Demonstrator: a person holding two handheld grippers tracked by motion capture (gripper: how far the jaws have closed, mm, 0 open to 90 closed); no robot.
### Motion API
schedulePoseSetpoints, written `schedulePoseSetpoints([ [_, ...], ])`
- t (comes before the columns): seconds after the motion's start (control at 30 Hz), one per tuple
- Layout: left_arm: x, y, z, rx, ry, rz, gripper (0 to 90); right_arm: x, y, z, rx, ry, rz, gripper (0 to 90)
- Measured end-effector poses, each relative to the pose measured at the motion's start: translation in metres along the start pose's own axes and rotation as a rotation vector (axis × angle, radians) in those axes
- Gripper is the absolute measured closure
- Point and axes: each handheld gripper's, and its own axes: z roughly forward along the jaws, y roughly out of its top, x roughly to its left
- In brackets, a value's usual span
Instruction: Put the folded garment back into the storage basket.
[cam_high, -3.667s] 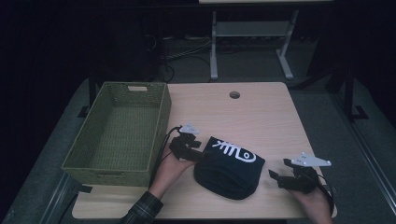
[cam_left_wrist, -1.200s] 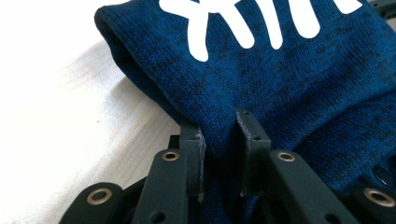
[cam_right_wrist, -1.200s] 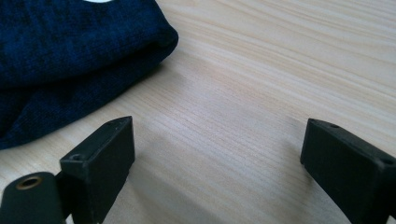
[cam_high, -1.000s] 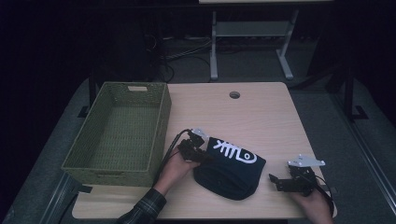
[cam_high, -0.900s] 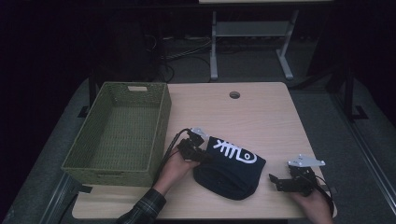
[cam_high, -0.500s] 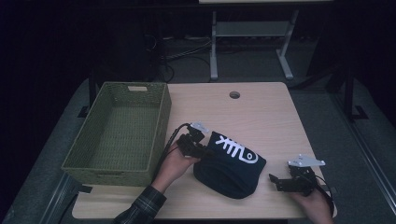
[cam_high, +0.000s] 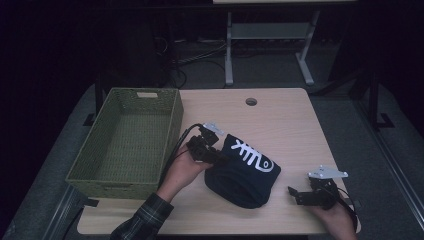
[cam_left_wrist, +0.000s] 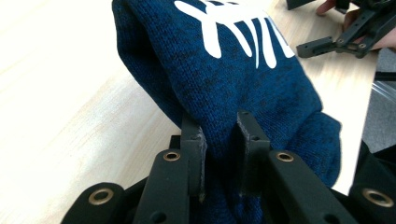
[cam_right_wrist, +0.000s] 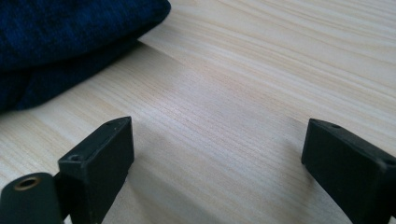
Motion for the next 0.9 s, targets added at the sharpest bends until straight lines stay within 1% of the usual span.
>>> schedulePoseSetpoints([
  [0.1,0.000,0.004,-0.006,-0.008,-0.008,-0.003,76.4,0.000,0.000,0.000,0.001,0.002,0.000,9.0],
  [0.17,-0.001,0.006,-0.008,-0.010,-0.006,-0.003,76.3,0.000,0.000,0.000,0.001,0.002,0.000,9.0],
  [0.2,-0.001,0.008,-0.010,-0.012,-0.010,0.001,76.2,0.000,0.000,0.000,0.001,0.001,0.000,9.0],
  [0.27,-0.002,0.010,-0.013,-0.020,-0.028,-0.004,76.2,0.000,0.000,0.000,0.001,0.001,0.002,9.1],
  [0.3,-0.003,0.011,-0.014,-0.023,-0.028,-0.002,76.2,0.000,0.000,0.000,0.001,0.001,0.002,9.1],
  [0.37,-0.004,0.014,-0.018,-0.032,-0.030,0.003,76.2,0.000,0.000,0.000,0.001,0.001,0.002,9.1],
  [0.43,-0.006,0.017,-0.023,-0.028,-0.024,0.017,76.2,0.000,0.000,0.000,0.001,0.001,0.002,9.1],
  [0.67,-0.008,0.026,-0.041,-0.032,-0.041,0.045,76.1,0.000,0.000,0.000,0.000,-0.005,0.006,9.3],
  [0.7,-0.007,0.027,-0.044,-0.027,-0.039,0.053,76.0,0.000,0.000,0.000,0.001,-0.008,0.010,9.2],
  [0.77,-0.008,0.029,-0.050,-0.028,-0.033,0.058,76.1,0.000,0.000,0.000,0.001,-0.009,0.010,9.2],
  [0.9,-0.006,0.031,-0.060,-0.036,-0.022,0.054,76.1,0.000,0.000,0.000,0.001,-0.010,0.011,9.2],
])
